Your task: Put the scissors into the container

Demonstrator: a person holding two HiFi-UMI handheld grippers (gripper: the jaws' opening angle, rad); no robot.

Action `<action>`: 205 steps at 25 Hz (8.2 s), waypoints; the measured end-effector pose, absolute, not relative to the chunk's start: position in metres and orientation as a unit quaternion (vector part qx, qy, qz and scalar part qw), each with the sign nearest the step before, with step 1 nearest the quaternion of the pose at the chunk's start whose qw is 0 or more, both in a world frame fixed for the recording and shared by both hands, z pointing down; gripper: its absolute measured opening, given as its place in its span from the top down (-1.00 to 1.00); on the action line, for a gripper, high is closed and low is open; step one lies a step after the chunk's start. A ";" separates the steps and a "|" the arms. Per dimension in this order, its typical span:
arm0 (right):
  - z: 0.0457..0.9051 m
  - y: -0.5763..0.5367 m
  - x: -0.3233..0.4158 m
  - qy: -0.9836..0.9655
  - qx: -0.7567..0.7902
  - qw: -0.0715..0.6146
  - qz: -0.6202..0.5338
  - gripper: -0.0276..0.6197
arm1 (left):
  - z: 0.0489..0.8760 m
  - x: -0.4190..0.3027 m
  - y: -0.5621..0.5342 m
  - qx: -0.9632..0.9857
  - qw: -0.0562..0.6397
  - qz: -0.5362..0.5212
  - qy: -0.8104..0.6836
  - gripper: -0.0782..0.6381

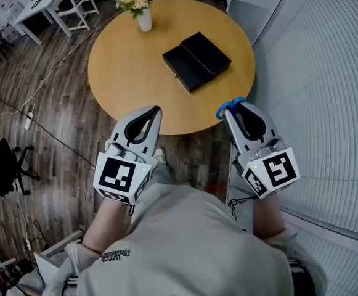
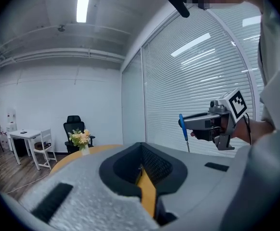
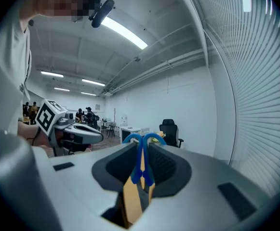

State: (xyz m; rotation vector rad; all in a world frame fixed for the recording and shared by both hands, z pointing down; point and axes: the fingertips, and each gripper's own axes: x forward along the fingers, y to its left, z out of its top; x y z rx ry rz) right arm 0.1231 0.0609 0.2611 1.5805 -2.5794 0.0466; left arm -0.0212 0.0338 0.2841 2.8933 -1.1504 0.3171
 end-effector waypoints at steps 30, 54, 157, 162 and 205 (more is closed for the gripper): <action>0.277 -0.132 0.056 -0.817 0.563 0.126 0.024 0.64 | 0.292 -0.087 -0.167 0.951 0.023 0.099 -0.292 0.72; 0.307 -0.195 0.115 -0.832 0.531 0.150 0.057 0.64 | 0.317 -0.035 -0.203 0.935 0.043 0.132 -0.325 0.72; 0.318 -0.264 0.080 -0.847 0.516 0.085 0.097 0.78 | 0.315 -0.038 -0.256 0.918 -0.004 0.156 -0.365 0.72; 0.274 -0.224 0.080 -0.856 0.511 0.054 0.059 0.79 | 0.274 -0.037 -0.235 0.924 -0.036 0.124 -0.361 0.72; 0.233 -0.111 0.101 -0.849 0.525 -0.002 0.061 0.80 | 0.246 -0.024 -0.135 0.937 -0.026 0.109 -0.332 0.72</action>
